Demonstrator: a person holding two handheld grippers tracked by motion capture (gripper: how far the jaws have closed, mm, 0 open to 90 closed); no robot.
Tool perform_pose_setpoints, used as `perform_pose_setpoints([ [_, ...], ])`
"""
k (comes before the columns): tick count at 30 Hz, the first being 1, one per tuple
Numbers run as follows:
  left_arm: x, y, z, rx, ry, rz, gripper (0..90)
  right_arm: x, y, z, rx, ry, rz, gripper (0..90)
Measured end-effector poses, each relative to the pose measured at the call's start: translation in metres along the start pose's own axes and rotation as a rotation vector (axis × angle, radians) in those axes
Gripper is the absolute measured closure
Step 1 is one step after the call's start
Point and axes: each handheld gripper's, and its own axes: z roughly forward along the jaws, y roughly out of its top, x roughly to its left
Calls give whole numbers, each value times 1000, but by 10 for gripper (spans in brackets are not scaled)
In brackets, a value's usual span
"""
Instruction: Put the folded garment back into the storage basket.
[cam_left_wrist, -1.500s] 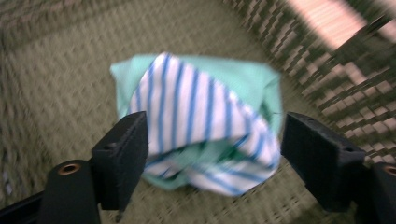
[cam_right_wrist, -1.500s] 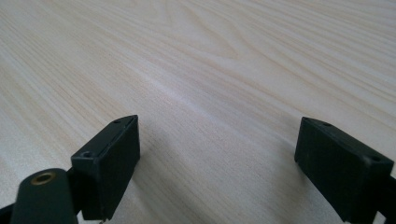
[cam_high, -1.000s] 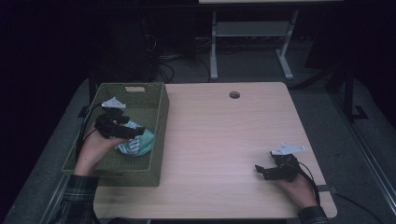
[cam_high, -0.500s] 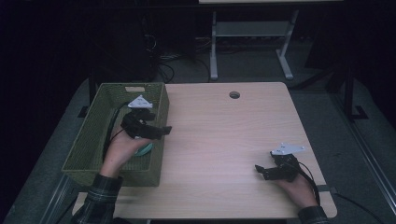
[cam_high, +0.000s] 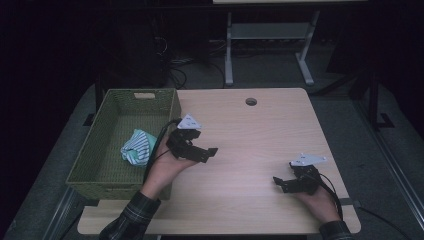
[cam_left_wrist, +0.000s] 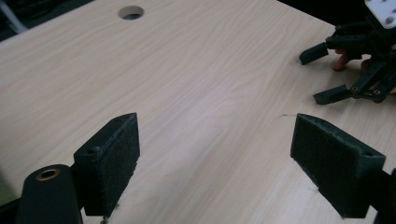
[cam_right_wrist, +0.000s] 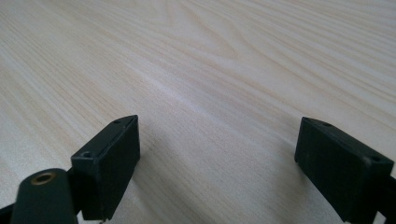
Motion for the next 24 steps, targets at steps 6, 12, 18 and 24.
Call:
perform_pose_setpoints([
  [6, -13, -8, 25, 13, -9, 10, 150, 0, 0, 0, 1, 1, 0, 139],
  [12, -21, -20, 45, 40, -11, 24, 150, 0, 0, 0, 1, 2, -3, 139],
  [18, -24, -36, 63, 62, 2, 25, 150, 0, 0, 0, 1, 4, -4, 139],
  [24, -24, -50, 77, 100, 16, 34, 150, 0, 0, 0, 2, 4, -2, 139],
])
